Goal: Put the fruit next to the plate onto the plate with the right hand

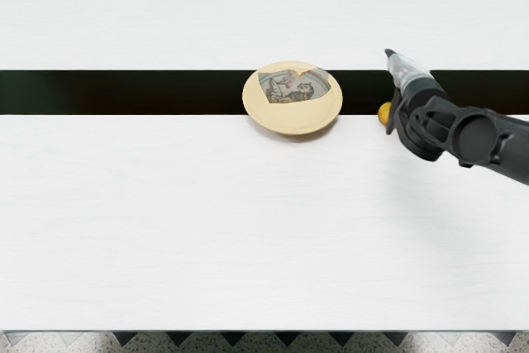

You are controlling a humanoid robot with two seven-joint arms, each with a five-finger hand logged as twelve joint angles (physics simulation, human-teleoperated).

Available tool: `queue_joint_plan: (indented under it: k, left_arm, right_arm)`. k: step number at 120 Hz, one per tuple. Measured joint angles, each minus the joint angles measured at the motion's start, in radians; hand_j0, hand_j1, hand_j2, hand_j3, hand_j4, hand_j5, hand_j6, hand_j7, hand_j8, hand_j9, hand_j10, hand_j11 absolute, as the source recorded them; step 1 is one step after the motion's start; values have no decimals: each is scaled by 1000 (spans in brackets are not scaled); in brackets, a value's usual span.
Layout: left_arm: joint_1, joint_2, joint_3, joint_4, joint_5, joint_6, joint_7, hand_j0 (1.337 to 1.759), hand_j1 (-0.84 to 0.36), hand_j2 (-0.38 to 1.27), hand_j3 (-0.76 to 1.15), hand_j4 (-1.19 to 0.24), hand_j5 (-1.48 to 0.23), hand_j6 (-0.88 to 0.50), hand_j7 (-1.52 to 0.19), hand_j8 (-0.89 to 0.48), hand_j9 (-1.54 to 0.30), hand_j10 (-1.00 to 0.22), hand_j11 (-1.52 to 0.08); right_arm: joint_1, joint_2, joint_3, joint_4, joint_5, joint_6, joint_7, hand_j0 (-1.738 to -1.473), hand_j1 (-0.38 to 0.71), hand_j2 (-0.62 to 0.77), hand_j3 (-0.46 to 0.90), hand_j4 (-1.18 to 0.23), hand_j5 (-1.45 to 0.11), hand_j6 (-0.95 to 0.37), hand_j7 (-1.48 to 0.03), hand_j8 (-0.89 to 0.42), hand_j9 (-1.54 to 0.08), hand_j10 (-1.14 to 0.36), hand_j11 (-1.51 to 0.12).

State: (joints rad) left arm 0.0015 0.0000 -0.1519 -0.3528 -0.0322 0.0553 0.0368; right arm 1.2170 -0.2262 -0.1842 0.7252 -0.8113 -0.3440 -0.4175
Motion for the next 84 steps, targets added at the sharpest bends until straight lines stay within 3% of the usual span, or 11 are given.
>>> queue_joint_plan:
  k: [40,84]
  left_arm:
    - [0,0,0,0,0,0,0,1658,326,4,0,-19,-25,-19,-25,-19,-25,-19,-25]
    - [0,0,0,0,0,0,0,1658,326,4,0,-19,-25,-19,-25,-19,-25,-19,-25]
  right_arm:
    - [-13,14,-14,-13,14,-59,-16,-1658,-306,-6,0,-38,-47,-39,-47,-38,-47,-37,-47]
    - [-19,13,-9,-13,20,-11,-15,-1658,-74,-53,0,-234,-307,-238,-305,-235,-307,-235,-307]
